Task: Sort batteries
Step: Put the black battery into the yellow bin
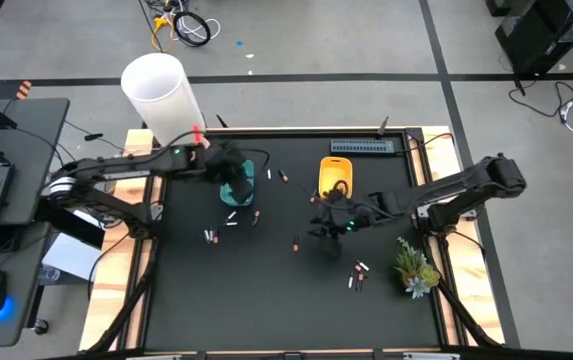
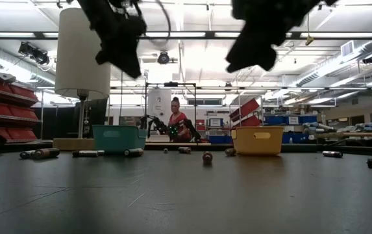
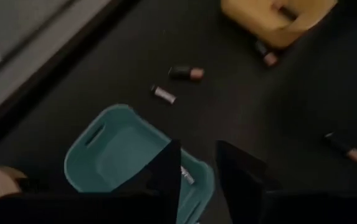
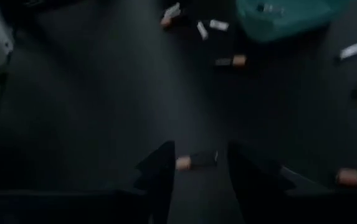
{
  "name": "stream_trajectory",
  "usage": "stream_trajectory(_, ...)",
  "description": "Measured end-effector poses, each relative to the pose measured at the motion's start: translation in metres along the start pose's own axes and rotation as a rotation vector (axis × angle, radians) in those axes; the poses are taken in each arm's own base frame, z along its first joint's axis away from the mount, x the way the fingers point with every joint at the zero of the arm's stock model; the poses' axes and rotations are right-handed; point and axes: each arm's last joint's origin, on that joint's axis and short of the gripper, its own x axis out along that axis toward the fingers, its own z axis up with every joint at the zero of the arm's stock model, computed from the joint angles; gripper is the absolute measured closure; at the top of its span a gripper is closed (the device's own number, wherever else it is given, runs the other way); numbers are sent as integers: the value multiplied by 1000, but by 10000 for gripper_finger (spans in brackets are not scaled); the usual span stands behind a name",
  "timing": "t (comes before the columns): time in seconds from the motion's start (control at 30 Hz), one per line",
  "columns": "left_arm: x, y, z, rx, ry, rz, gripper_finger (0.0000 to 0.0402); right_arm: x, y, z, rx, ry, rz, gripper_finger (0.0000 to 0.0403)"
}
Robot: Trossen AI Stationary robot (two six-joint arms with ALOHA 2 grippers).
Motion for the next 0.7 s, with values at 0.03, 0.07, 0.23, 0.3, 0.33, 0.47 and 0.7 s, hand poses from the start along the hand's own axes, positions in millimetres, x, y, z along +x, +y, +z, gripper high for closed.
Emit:
stream_trajectory(0.03, -8, -3, -1, 7, -24, 1, 299, 4, -2, 7, -8, -11, -7, 249)
stream_trajectory(0.07, -14, -5, -2, 0, -50, -7, 303, 9, -5, 14, -12, -22, -14, 249)
stream_trajectory(0.23, -41, -10, -8, 10, -116, -62, 309, 45, -35, 43, 27, 0, -30, 238)
stream_trajectory(0.3, -48, -8, -10, 25, -118, -65, 308, 62, -50, 53, 61, 22, -33, 226)
stream_trajectory(0.33, -50, -7, -11, 27, -127, -64, 307, 68, -58, 59, 78, 27, -30, 219)
stream_trajectory(0.47, -58, -4, -11, 49, -164, -52, 302, 87, -88, 81, 107, 113, -78, 184)
stream_trajectory(0.7, -60, 1, -9, 105, -222, 81, 302, 105, -143, 109, 35, 281, -102, 150)
